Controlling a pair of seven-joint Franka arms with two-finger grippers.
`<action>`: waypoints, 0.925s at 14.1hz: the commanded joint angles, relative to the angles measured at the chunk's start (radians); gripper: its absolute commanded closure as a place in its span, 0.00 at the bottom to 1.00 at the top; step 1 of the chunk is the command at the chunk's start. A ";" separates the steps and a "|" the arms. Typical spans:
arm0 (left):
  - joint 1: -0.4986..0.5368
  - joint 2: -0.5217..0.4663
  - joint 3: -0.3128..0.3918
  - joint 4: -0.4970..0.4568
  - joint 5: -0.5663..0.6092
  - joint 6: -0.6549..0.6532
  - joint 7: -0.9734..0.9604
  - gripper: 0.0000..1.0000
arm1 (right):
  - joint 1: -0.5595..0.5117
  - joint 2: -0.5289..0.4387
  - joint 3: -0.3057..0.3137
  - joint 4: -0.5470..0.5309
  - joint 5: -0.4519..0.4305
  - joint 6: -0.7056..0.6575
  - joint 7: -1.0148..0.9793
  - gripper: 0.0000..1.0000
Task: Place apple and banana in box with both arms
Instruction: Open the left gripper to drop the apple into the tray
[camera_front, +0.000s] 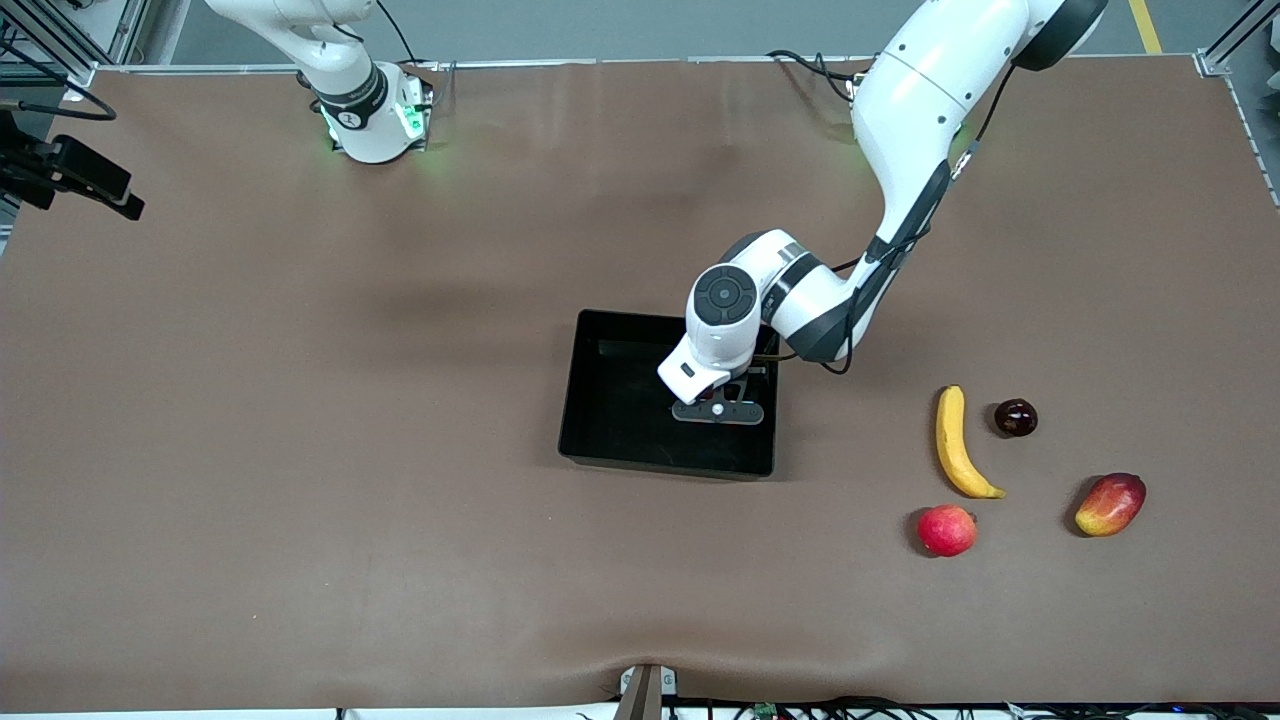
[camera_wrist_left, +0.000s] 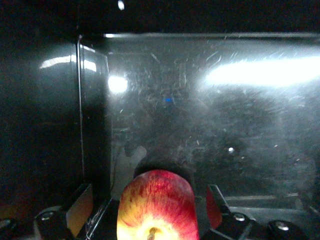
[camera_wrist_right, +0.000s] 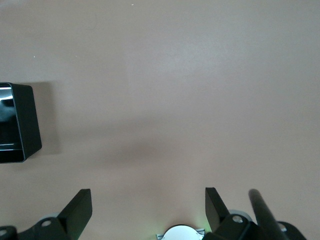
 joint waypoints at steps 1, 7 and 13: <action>0.009 -0.064 0.003 0.012 0.019 -0.006 -0.027 0.00 | -0.009 -0.016 0.002 -0.016 0.019 0.001 -0.010 0.00; 0.122 -0.199 0.001 0.040 0.014 -0.134 0.072 0.00 | -0.026 -0.015 0.000 -0.019 0.036 0.001 -0.010 0.00; 0.292 -0.208 0.001 0.010 -0.030 -0.224 0.347 0.00 | -0.026 -0.015 0.000 -0.019 0.036 0.001 -0.010 0.00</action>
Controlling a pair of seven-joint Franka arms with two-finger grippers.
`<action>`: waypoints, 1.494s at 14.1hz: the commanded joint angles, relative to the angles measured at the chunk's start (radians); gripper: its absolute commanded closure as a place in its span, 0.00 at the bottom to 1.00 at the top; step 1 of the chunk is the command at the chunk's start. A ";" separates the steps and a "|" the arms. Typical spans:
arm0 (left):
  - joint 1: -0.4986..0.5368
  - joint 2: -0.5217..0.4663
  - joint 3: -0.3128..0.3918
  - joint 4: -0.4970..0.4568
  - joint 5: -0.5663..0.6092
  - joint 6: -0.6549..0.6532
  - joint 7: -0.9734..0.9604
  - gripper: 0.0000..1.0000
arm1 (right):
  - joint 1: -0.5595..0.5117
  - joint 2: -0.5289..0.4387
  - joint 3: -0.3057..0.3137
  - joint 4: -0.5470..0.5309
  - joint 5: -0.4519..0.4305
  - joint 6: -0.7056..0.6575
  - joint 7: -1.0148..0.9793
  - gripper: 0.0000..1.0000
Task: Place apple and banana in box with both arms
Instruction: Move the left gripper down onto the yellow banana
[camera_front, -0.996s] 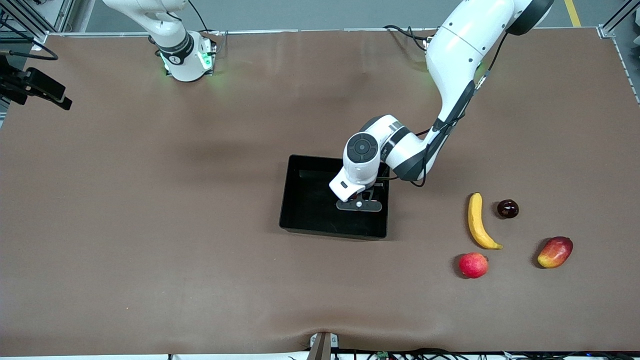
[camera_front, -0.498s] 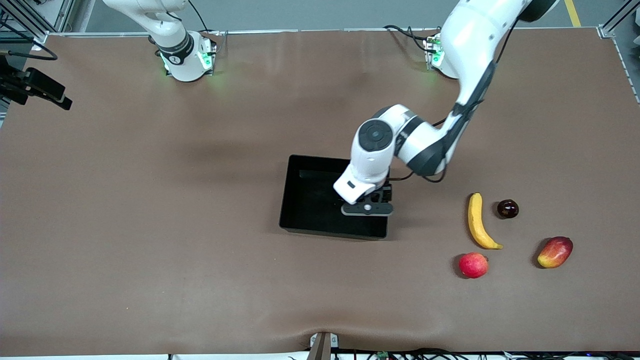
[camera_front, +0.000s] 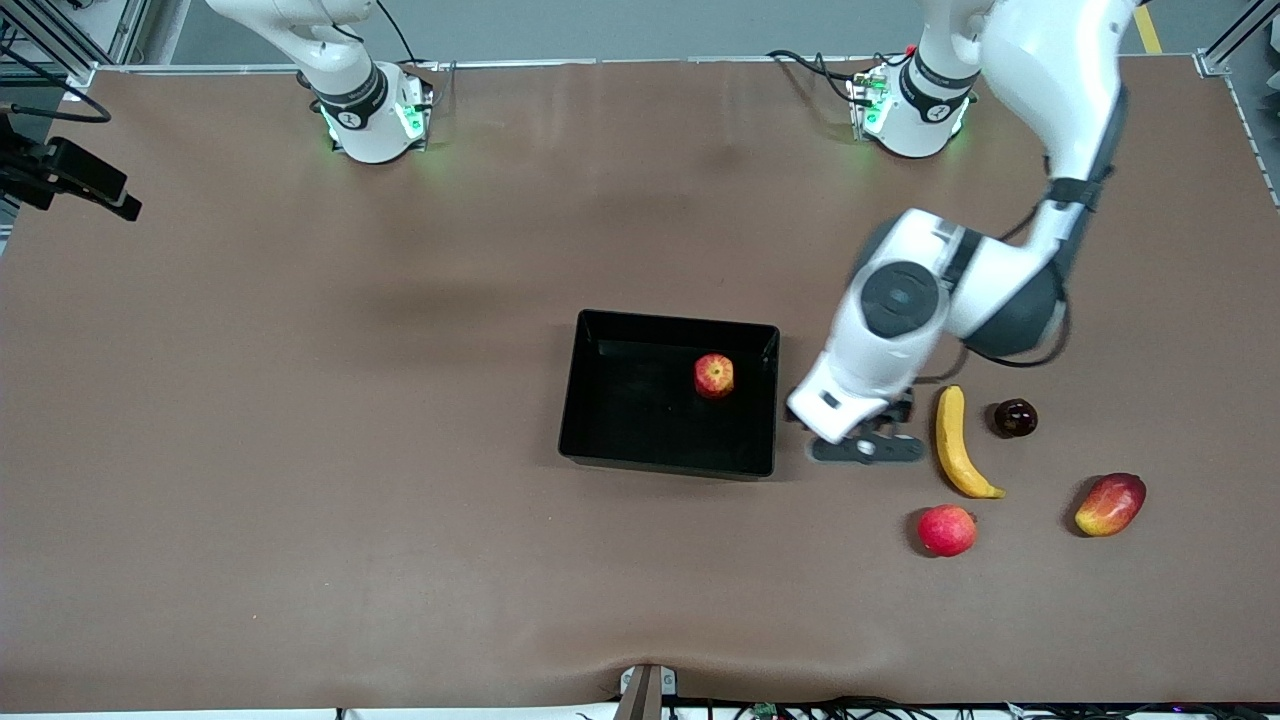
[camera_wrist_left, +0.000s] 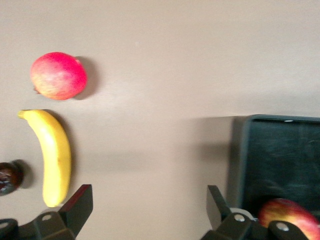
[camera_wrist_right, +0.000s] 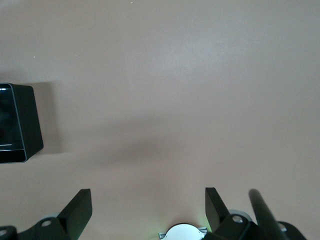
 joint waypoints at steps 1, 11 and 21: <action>0.057 0.002 -0.004 -0.027 -0.014 -0.010 0.084 0.00 | -0.014 -0.015 0.004 -0.013 0.022 0.000 -0.010 0.00; 0.265 0.139 -0.003 -0.120 0.001 0.246 0.262 0.00 | -0.016 -0.015 0.004 -0.013 0.022 0.000 -0.010 0.00; 0.324 0.173 0.007 -0.160 0.003 0.249 0.299 0.27 | -0.016 -0.015 0.004 -0.013 0.022 0.000 -0.010 0.00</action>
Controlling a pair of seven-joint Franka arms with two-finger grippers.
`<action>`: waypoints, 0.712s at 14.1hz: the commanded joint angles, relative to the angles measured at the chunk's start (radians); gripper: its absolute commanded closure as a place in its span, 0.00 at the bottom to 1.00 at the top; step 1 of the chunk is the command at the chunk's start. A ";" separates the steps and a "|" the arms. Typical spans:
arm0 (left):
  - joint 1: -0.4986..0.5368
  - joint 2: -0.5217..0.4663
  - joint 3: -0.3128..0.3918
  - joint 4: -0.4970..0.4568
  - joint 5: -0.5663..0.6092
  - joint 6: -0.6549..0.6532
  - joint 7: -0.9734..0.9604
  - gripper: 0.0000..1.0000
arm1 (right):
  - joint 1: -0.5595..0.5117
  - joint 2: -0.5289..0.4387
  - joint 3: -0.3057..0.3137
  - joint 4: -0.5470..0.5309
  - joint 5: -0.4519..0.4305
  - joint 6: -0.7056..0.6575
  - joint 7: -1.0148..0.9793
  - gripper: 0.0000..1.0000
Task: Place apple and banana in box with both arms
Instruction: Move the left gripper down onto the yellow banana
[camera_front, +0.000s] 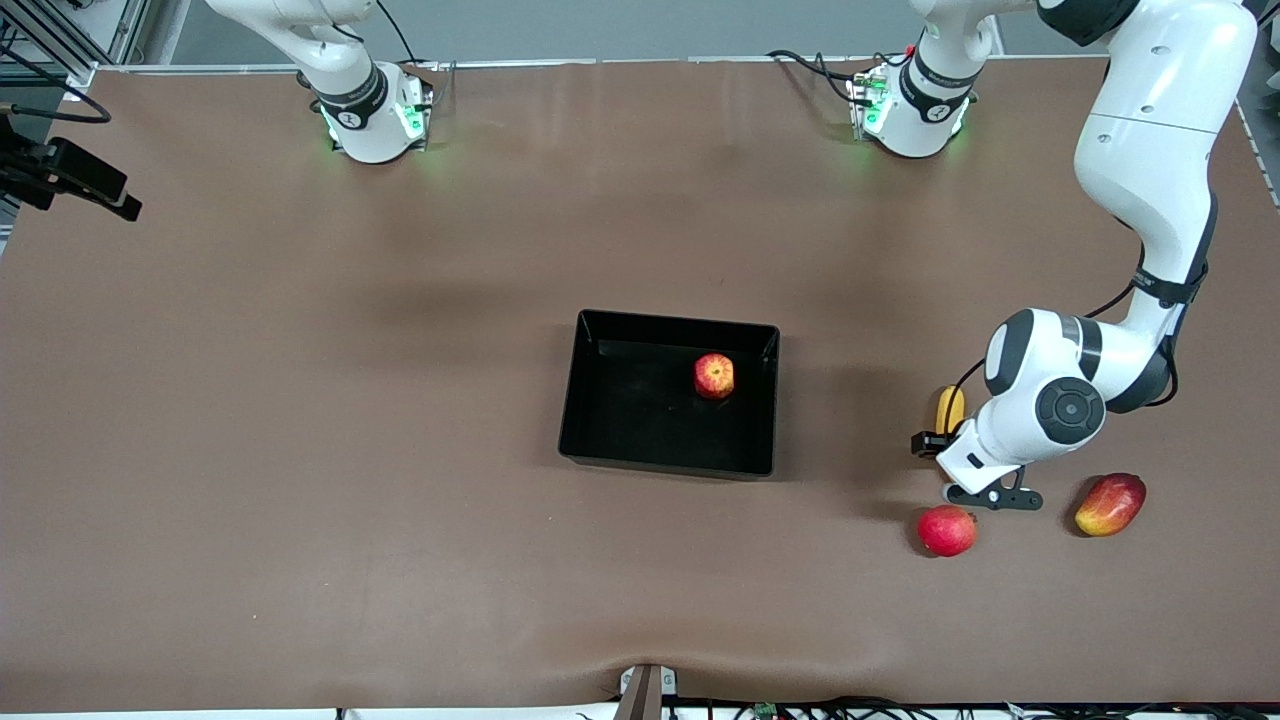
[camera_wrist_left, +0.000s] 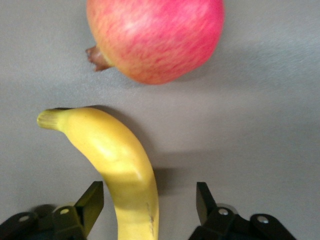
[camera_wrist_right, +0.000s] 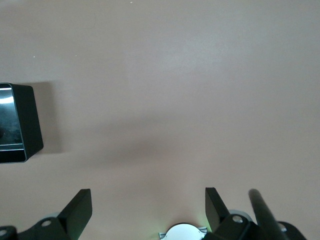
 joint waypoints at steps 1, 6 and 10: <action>0.026 -0.002 -0.005 -0.022 0.004 0.014 0.010 0.29 | -0.015 -0.015 0.004 -0.012 0.022 0.000 -0.010 0.00; 0.029 -0.008 -0.005 -0.036 0.002 0.006 -0.010 0.86 | -0.017 -0.015 0.004 -0.012 0.022 0.000 -0.010 0.00; 0.023 -0.056 -0.016 -0.034 0.002 -0.035 -0.069 1.00 | -0.015 -0.015 0.004 -0.014 0.022 0.000 -0.010 0.00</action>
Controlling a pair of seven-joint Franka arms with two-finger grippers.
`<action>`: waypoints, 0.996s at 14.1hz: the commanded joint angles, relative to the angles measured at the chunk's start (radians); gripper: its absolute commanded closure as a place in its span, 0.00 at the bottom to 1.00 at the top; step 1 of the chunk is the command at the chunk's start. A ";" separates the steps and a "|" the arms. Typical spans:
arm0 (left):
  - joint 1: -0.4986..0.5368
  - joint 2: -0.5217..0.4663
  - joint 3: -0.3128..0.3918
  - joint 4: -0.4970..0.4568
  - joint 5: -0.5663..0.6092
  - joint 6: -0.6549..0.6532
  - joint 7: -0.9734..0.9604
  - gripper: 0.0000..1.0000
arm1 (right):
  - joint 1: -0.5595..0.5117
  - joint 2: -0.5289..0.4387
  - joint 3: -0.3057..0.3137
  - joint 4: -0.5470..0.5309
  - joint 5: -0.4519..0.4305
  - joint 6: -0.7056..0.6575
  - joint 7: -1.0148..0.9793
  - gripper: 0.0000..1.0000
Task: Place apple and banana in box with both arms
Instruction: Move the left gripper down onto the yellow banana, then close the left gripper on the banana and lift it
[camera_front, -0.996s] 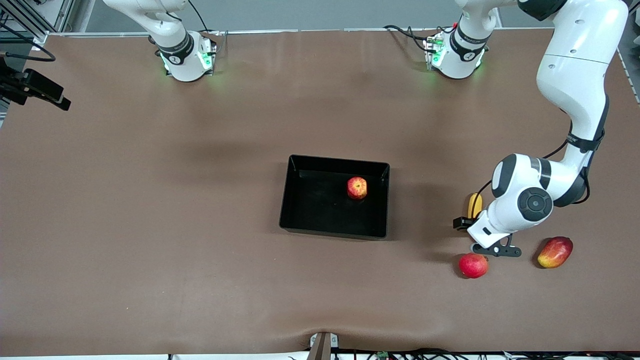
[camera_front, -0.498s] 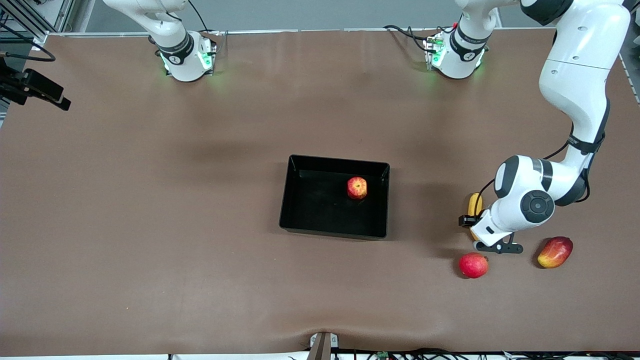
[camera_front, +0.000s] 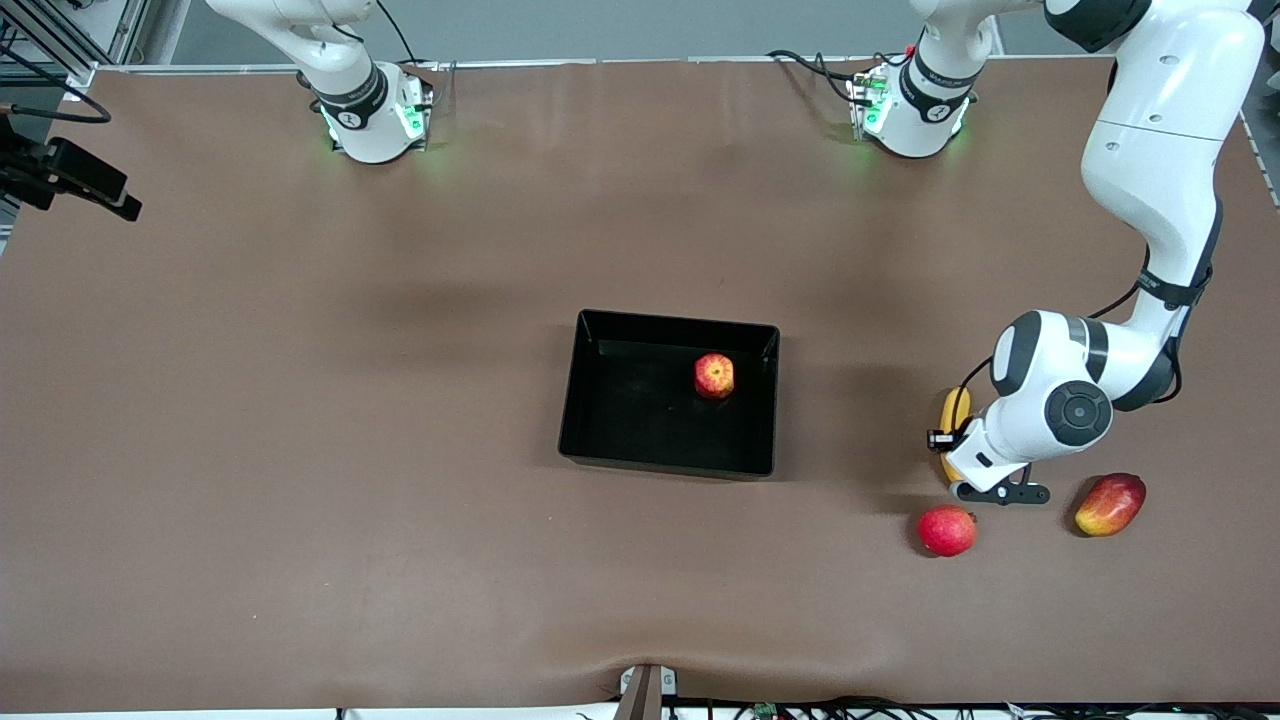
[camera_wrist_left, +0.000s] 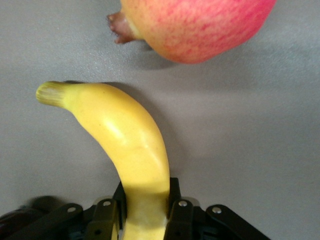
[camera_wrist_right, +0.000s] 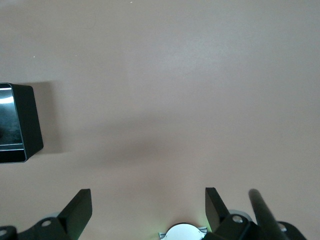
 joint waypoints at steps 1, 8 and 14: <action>-0.006 -0.085 -0.010 -0.016 0.002 -0.072 -0.032 1.00 | -0.015 -0.015 0.004 -0.014 0.022 0.002 -0.010 0.00; -0.016 -0.221 -0.169 0.037 -0.016 -0.210 -0.104 1.00 | -0.016 -0.015 0.004 -0.014 0.022 0.000 -0.010 0.00; -0.203 -0.137 -0.286 0.203 -0.004 -0.216 -0.179 1.00 | -0.016 -0.015 0.004 -0.012 0.022 0.002 -0.010 0.00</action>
